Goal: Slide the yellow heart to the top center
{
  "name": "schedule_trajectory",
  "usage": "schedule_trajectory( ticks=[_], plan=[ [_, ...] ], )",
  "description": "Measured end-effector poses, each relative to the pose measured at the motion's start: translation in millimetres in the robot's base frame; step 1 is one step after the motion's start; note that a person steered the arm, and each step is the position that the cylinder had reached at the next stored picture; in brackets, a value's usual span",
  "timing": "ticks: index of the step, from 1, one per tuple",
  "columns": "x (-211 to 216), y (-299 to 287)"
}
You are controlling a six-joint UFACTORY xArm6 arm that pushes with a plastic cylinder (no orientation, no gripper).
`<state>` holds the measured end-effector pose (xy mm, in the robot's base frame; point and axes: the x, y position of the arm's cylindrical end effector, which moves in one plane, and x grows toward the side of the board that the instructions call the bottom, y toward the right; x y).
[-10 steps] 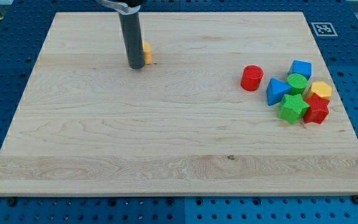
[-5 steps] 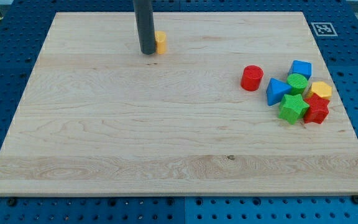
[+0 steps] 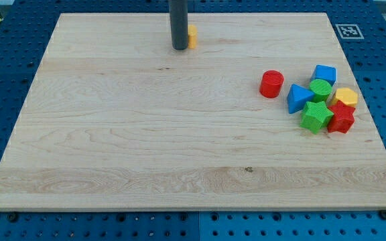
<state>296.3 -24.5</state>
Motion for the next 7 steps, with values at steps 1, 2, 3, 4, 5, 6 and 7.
schedule_trajectory(
  ticks=[1, 2, 3, 4, 5, 6, 7],
  plan=[
    [-2.3, 10.2],
    [-9.0, 18.3],
    [-20.2, 23.1],
    [-30.1, 23.1],
    [-32.6, 23.1],
    [-32.6, 23.1],
    [-5.9, 23.1]
  ],
)
